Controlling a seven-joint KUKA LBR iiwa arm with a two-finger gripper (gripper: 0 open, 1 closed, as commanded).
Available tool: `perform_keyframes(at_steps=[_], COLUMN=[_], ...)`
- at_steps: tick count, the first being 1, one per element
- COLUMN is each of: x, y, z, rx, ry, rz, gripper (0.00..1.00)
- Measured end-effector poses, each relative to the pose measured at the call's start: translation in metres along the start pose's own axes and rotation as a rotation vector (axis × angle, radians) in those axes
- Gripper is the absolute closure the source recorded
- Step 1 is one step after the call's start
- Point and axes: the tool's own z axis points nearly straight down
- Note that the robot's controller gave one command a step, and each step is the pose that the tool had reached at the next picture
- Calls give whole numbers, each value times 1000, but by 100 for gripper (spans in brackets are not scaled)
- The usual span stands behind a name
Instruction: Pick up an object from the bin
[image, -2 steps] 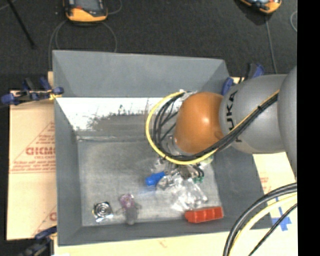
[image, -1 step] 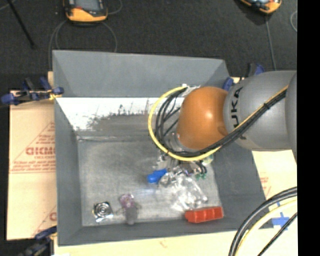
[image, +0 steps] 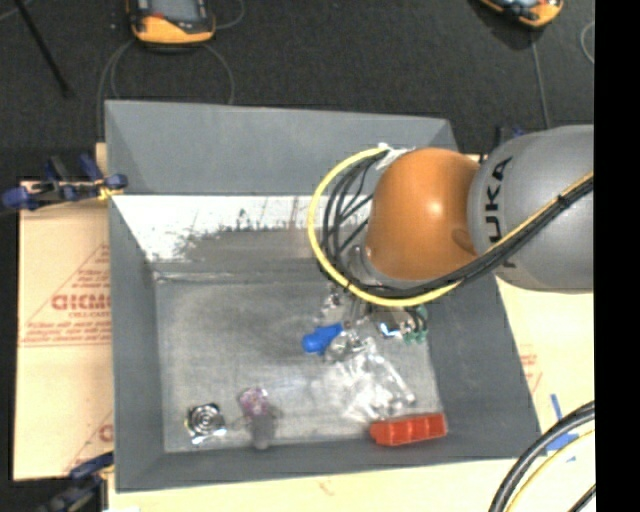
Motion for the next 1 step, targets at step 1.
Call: perform_keyframes(at_steps=[1], x=[-1], y=[-1], z=[-26], rx=[0], ry=[1], rz=[7], gripper=[100])
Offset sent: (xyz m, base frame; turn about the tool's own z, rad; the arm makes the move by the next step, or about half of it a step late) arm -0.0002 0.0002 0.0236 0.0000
